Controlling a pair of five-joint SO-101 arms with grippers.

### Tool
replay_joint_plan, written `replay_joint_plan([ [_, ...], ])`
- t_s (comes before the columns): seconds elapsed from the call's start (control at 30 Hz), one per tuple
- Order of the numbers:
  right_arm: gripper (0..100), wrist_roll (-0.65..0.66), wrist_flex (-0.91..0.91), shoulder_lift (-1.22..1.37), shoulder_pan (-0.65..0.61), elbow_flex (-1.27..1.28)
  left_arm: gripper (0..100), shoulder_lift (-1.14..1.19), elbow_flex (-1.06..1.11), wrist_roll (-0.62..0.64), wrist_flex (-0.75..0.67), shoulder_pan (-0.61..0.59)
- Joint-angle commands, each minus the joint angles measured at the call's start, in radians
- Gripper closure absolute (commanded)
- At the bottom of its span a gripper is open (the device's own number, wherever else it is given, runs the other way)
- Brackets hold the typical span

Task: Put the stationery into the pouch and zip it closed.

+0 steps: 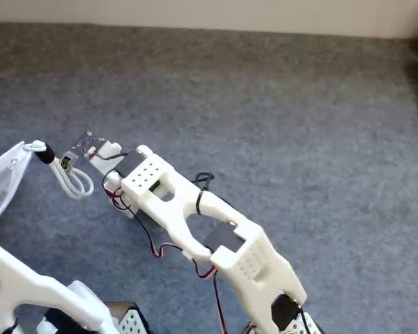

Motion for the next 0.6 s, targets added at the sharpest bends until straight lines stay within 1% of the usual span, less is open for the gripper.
replay_joint_plan([
  [0.0,86.5,0.008,-0.008,-0.007,0.036,-0.084,99,-0.002,-0.021,0.011,-0.025,-0.008],
  [0.17,86.6,0.008,-0.004,0.002,0.048,-0.087,99,-0.001,-0.018,0.008,-0.025,0.03],
  [0.33,94.3,0.012,0.076,-0.002,0.041,-0.088,99,-0.001,-0.018,0.008,-0.025,0.039],
  [0.4,96.5,0.055,0.085,-0.004,0.041,-0.088,99,-0.001,-0.018,0.008,-0.025,0.039],
  [0.57,97.5,0.084,0.085,0.002,0.044,-0.088,99,-0.001,-0.018,0.008,-0.025,0.039],
])
